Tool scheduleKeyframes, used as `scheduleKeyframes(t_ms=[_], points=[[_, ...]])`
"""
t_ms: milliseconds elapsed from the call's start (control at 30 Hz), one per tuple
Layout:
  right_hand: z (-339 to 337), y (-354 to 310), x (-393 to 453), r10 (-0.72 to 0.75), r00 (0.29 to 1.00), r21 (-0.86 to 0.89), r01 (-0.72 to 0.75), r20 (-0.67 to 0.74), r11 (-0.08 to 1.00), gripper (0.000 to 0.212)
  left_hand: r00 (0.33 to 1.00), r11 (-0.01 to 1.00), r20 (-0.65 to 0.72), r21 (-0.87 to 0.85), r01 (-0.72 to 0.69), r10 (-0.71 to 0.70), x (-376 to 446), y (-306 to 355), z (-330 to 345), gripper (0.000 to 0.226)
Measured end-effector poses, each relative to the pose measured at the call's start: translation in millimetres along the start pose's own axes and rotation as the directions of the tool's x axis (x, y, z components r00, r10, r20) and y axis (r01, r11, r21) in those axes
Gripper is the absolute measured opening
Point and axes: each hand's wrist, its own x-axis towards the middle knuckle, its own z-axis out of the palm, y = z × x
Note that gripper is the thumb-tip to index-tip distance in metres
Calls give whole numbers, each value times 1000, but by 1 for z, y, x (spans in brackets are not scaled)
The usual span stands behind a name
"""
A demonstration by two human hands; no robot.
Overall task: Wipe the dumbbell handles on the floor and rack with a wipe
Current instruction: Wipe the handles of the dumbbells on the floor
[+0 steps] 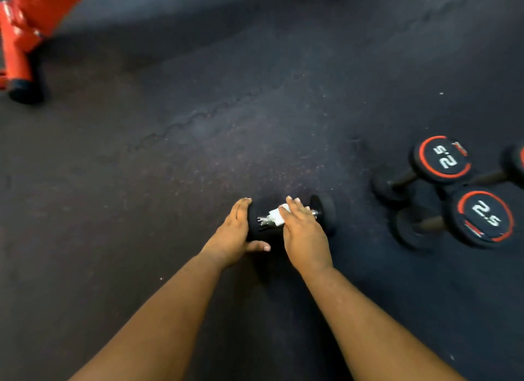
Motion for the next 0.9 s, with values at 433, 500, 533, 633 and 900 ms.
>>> scheduleKeyframes(t_ms=[433, 500, 533, 633, 900], points=[[28, 3, 4, -193, 938, -303, 280, 287, 911, 55, 999, 849, 45, 528, -27, 4, 1, 2, 10, 122], [27, 1, 16, -185, 927, -241, 271, 326, 932, 53, 998, 825, 57, 565, -18, -17, 2, 4, 9, 114], [25, 1, 11, -187, 929, -249, 273, 319, 929, 55, 997, 808, 69, 588, -17, -30, 1, 6, 7, 112], [23, 6, -25, -193, 927, -351, 305, 321, 885, 62, 991, 774, 122, 632, -29, -62, -3, 12, 2, 109], [17, -11, 23, -192, 840, -280, 372, 508, 885, 83, 990, 745, 125, 667, -33, -68, 4, 20, -7, 101]])
